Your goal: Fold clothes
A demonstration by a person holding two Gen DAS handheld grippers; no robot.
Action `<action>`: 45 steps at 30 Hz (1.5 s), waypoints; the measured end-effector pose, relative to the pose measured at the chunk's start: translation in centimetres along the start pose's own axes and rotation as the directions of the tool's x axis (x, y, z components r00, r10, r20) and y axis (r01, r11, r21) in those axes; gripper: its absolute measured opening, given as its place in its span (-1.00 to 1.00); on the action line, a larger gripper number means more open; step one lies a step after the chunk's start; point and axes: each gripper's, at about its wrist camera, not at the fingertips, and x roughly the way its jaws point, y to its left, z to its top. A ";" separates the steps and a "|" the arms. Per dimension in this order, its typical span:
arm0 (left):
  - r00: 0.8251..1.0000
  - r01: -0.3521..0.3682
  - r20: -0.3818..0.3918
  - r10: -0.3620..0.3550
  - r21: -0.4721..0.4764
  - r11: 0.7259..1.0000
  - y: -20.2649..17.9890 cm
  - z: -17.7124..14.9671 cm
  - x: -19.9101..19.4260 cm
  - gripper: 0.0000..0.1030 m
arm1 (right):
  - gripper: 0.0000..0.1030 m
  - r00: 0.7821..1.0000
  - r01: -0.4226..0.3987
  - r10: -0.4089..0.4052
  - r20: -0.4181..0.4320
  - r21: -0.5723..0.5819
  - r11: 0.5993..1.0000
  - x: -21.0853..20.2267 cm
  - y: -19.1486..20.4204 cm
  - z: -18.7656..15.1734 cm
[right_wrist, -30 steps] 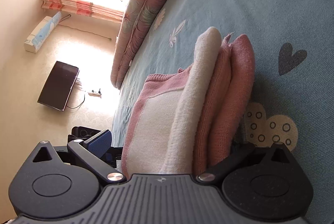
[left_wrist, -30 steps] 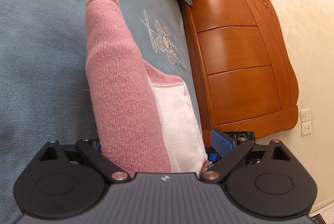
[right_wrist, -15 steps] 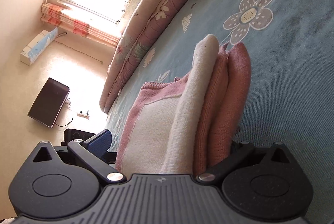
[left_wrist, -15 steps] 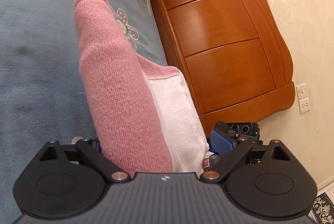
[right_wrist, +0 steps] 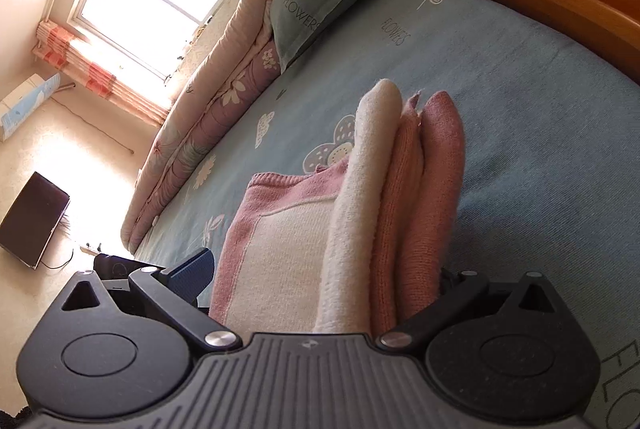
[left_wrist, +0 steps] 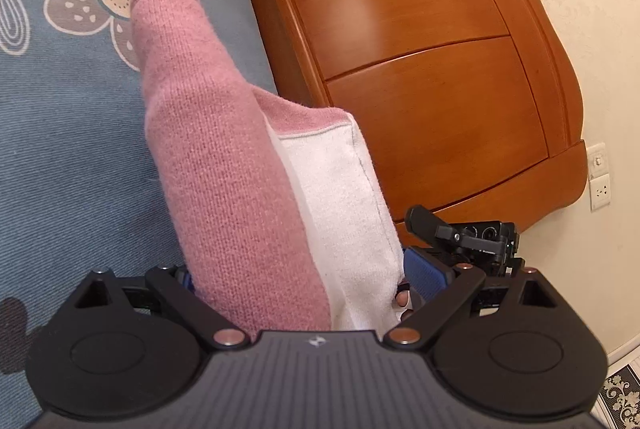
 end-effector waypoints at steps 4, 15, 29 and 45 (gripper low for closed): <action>0.999 -0.037 -0.039 0.037 0.007 0.999 0.4 0.3 2.8 0.83 | 1.00 0.998 0.056 -0.056 0.007 0.027 0.998 0.5 -2.4 0.7; 0.944 -0.307 -0.025 0.330 0.308 0.901 -1.5 -3.4 -4.6 0.82 | 1.00 0.941 0.276 -0.273 0.201 0.013 0.961 -4.0 -1.7 -1.0; 0.823 -0.519 0.076 0.563 0.507 0.689 -3.4 -9.1 -9.1 0.84 | 1.00 0.957 0.271 -0.244 0.159 -0.180 0.946 -2.8 3.1 -6.7; 0.784 -0.565 0.108 0.611 0.532 0.631 -3.4 -12.5 -11.7 0.85 | 1.00 0.910 0.415 -0.388 0.147 -0.315 0.854 -0.9 5.9 -11.4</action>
